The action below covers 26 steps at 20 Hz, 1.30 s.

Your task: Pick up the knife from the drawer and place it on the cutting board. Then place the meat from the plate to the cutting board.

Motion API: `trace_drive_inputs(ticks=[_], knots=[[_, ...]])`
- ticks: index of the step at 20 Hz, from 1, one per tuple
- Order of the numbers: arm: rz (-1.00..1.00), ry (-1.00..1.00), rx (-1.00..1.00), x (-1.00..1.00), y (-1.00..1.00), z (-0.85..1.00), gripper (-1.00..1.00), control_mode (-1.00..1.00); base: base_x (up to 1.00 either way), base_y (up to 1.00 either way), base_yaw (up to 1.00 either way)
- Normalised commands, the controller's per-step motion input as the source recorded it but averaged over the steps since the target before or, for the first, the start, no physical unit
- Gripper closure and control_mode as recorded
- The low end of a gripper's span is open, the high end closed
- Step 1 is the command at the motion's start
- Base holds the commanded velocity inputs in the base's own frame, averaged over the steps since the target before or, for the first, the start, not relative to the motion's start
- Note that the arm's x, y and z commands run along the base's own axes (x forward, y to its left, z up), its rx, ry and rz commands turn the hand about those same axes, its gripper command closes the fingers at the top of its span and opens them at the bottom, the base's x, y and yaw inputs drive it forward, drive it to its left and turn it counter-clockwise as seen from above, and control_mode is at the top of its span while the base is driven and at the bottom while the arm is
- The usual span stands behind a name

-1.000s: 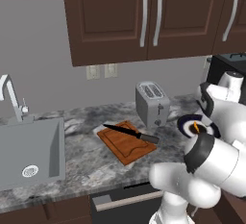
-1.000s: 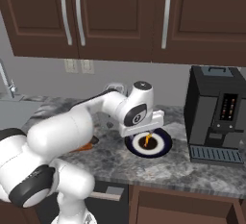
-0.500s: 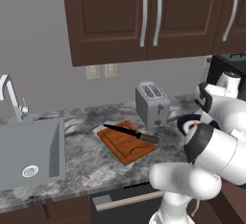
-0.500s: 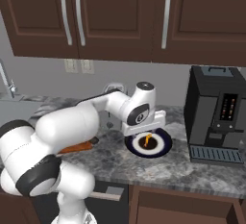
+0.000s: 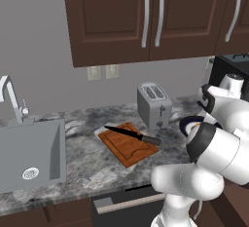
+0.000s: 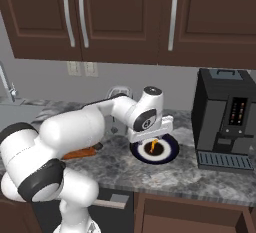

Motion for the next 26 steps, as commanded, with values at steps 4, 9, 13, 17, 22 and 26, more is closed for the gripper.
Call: trace_drive_inputs(ticks=[4,9,13,17,22,26], knots=[[0.05,-0.01,0.00,0.00,0.00,-0.03,-1.00,-1.00,0.00,0.00,0.00],[0.16,-0.05,0.00,0.00,0.00,0.00,-1.00,-1.00,0.00,0.00,0.00],[0.27,-0.08,-0.01,0.00,0.00,0.00,-1.00,-1.00,0.00,0.00,0.00],[0.37,-0.06,-0.07,0.00,0.00,0.00,-1.00,-1.00,0.00,0.00,0.00],[0.42,0.00,-0.09,0.00,0.00,0.00,-1.00,-1.00,0.00,0.00,0.00],[0.44,0.01,-0.10,0.00,0.00,0.00,-1.00,-1.00,0.00,0.00,0.00]])
